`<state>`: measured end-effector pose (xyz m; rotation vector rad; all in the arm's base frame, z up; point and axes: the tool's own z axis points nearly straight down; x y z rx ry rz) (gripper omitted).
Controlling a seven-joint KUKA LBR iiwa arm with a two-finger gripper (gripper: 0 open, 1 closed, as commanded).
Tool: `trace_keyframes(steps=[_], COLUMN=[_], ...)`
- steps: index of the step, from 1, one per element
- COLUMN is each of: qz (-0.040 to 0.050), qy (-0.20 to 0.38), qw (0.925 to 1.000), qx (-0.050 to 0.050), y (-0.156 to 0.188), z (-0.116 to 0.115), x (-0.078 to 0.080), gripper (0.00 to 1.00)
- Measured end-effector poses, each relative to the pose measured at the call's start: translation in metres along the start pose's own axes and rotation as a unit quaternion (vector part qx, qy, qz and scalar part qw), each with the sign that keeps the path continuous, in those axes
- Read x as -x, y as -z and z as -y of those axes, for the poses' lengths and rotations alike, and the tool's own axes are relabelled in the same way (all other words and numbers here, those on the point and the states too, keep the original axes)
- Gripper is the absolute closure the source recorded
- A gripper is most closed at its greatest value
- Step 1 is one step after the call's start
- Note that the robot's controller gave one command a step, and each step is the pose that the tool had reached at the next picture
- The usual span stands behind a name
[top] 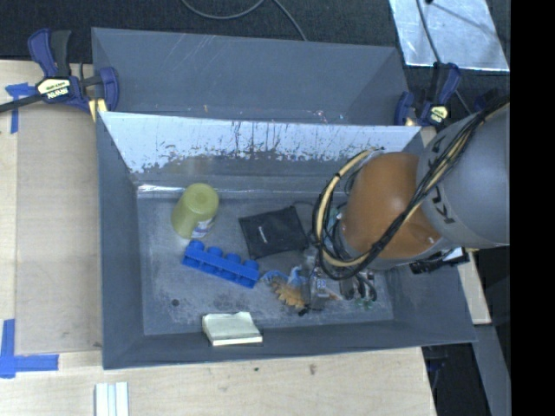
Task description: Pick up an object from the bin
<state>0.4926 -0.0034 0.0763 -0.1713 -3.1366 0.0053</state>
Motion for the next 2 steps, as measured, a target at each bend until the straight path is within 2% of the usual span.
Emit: trace_keyframes(steps=[1,2], qz=[-0.0023,0.0009], qy=[0.000,0.000], qw=[1.0000,1.0000], qx=[0.000,0.001], y=[0.021,0.038], z=[0.000,0.000], x=[-0.002,0.000], gripper=[1.00,1.00])
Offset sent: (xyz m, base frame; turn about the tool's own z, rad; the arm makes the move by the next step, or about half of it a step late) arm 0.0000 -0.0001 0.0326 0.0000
